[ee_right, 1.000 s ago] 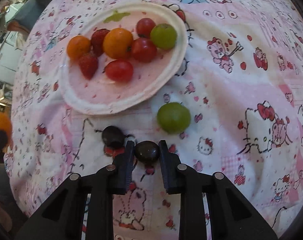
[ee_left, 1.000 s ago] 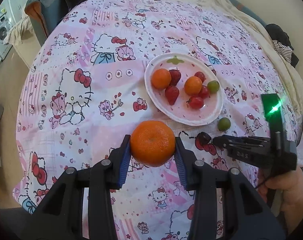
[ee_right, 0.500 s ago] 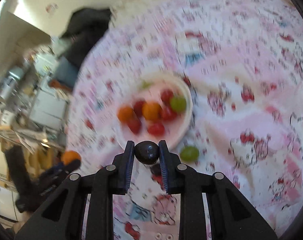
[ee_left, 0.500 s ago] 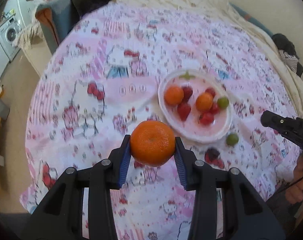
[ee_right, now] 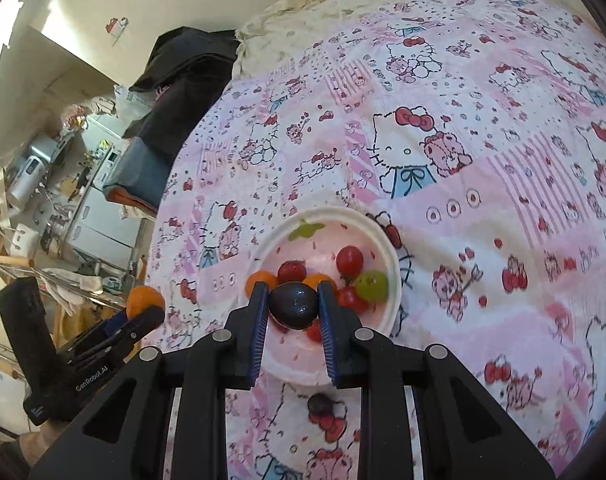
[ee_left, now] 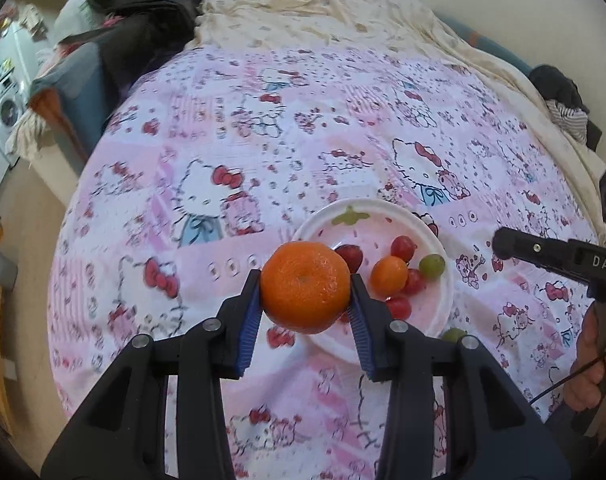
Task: Organize fruits
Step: 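Carry both fruits over the white plate and open both tools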
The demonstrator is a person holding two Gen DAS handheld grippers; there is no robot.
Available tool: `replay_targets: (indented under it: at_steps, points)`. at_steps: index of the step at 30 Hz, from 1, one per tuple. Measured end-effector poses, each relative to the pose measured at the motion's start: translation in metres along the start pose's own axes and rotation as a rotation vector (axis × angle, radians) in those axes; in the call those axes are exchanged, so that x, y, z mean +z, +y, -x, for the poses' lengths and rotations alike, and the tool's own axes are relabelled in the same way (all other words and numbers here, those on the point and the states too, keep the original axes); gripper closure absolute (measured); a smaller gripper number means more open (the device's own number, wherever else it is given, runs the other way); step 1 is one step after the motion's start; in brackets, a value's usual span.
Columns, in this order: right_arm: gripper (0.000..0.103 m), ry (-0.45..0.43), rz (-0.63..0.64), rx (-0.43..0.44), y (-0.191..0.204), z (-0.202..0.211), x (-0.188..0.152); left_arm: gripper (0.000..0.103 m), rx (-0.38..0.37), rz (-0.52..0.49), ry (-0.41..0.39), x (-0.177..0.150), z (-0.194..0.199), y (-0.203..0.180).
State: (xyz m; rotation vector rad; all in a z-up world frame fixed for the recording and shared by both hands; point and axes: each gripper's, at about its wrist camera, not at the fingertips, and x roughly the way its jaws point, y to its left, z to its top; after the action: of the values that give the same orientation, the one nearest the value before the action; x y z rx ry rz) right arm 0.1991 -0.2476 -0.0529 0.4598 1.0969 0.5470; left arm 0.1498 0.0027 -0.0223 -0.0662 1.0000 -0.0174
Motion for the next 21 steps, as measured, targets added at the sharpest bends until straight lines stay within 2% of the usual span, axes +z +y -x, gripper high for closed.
replay_targets:
  at_steps: [5,11,14,21]
  points:
    - [0.077,0.024,0.003,-0.025,-0.008,-0.021,0.016,0.066,-0.024,-0.023,0.033,0.015,-0.036,-0.009]
    - [0.077,0.090,-0.005,-0.054,-0.018,-0.060,0.027,0.066,-0.001,-0.074,0.057,0.024,-0.080,-0.017]
    - [0.077,0.121,-0.004,-0.053,-0.020,-0.077,0.029,0.066,-0.028,-0.048,0.079,0.028,-0.097,-0.013]
    - [0.076,0.175,-0.020,-0.031,-0.025,-0.105,0.035,0.064,-0.068,-0.058,0.125,0.034,-0.125,-0.015]
